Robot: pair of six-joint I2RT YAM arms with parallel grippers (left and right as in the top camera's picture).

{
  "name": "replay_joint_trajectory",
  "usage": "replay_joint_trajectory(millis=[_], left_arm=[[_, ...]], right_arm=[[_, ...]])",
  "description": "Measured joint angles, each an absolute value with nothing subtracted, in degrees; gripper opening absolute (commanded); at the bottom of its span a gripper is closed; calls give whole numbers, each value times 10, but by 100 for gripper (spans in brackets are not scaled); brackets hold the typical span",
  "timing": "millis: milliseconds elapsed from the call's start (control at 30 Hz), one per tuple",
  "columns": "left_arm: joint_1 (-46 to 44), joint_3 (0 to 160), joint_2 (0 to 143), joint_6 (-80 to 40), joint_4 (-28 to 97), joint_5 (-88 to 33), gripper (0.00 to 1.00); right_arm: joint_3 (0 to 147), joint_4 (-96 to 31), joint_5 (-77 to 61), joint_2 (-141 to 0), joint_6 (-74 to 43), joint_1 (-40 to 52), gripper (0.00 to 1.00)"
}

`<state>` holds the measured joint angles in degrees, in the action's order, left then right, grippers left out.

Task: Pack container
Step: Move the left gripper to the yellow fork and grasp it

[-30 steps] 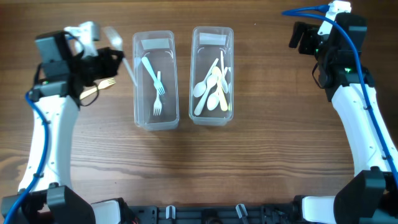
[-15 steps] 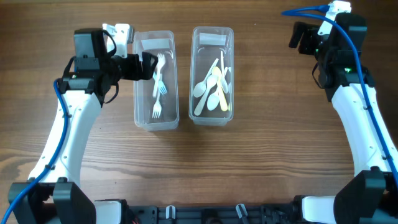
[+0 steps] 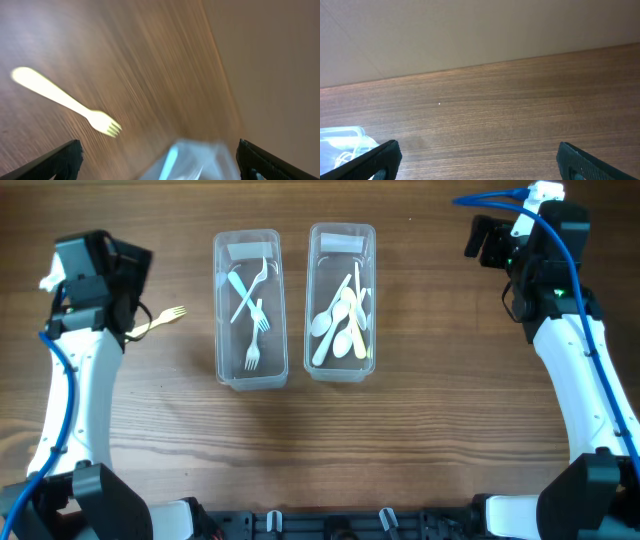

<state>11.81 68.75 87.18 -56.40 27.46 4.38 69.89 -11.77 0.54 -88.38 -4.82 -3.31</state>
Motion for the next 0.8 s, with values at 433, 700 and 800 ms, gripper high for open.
replay_joint_trajectory(millis=[433,700,800], left_arm=[[136,688,964,-678,238,189,100],[147,687,1089,-602,114,194,100],[163,687,1100,-591,119,181,100]], right_arm=[[699,-117,5,-884,-48,-33,100],[699,-117,5,-884,-48,-33,100],[699,-117,5,-884,-48,-33,99]])
